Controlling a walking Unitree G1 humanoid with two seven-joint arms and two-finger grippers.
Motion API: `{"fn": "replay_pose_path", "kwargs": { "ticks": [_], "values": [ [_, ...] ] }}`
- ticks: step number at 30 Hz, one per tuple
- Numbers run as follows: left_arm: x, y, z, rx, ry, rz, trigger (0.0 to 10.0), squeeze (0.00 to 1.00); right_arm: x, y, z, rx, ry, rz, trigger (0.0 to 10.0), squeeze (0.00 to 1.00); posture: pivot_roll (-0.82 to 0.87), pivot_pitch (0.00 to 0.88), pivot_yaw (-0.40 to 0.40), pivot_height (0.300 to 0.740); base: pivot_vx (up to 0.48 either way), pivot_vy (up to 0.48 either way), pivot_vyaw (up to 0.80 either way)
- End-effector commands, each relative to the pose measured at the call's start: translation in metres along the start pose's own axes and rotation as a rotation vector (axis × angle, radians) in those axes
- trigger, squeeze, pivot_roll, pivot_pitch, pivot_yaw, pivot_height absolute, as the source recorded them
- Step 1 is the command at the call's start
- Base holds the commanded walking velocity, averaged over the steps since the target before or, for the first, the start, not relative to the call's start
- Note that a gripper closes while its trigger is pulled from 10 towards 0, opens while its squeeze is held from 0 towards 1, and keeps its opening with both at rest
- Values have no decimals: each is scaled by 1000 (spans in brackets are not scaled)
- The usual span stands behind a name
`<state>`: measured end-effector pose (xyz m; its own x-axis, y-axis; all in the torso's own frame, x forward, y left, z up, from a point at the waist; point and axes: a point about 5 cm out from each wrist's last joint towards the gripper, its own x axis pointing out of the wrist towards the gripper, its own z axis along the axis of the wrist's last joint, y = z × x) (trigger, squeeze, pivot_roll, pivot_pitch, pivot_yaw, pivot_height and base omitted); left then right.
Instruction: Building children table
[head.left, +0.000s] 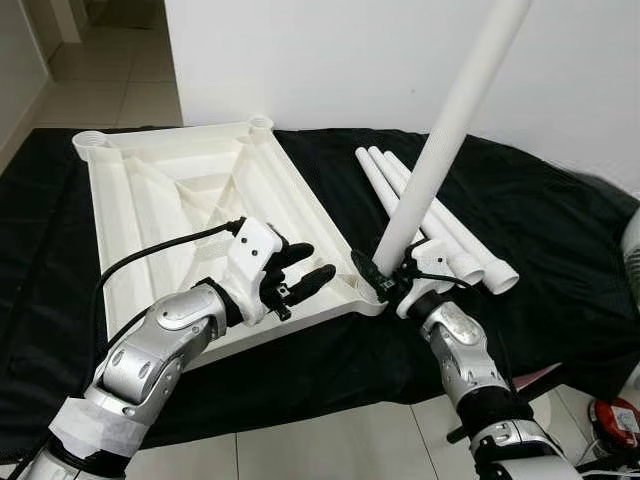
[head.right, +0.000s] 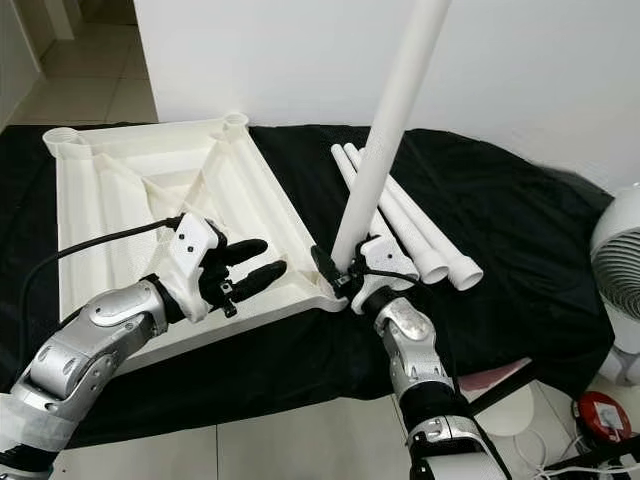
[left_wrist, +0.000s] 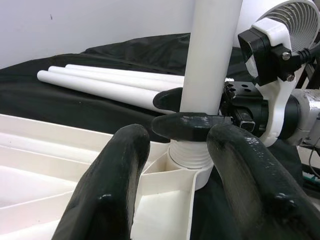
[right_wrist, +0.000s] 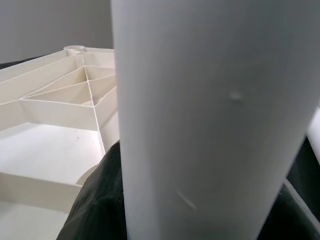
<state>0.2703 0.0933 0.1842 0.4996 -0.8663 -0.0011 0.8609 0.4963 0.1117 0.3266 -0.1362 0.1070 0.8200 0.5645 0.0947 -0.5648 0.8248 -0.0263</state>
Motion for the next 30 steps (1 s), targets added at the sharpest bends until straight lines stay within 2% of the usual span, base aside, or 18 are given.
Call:
{"fn": "replay_pose_path", "kwargs": {
  "ticks": [1,7,15,16,17,21,22,26,30],
  "values": [
    [1,-6,4,6,-5,-107,10000,0,-32,11,-67,150,362,-4,10000,0,105,84,-62,740,0,0,0],
    [0,-6,4,6,-3,-106,10000,0,-32,10,-67,190,363,-22,10000,0,106,85,-63,740,0,0,0],
    [1,-6,4,6,-4,-106,10000,0,-26,9,-56,132,247,-159,10000,0,103,86,-66,740,0,0,0],
    [1,-7,3,5,-4,-108,10000,0,-19,11,-49,125,190,-244,10000,0,102,84,-67,740,0,0,0],
    [1,-7,3,5,-4,-109,10000,0,-16,12,-46,126,171,-271,10000,0,102,84,-67,740,0,0,0],
    [2,-8,3,4,-5,-112,10000,0,-8,16,-41,148,148,-335,10000,0,102,78,-70,740,0,0,0],
    [3,-8,3,5,-6,-114,10000,0,-1,19,-36,155,139,-400,10000,0,103,75,-71,740,0,0,0],
    [4,-8,4,7,-8,-117,10000,0,8,22,-31,183,138,-479,10000,0,103,71,-73,740,0,0,0],
    [5,-10,3,6,-9,-125,10000,0,18,28,-21,182,85,-546,10000,0,102,60,-73,740,0,0,0]
  ]
}}
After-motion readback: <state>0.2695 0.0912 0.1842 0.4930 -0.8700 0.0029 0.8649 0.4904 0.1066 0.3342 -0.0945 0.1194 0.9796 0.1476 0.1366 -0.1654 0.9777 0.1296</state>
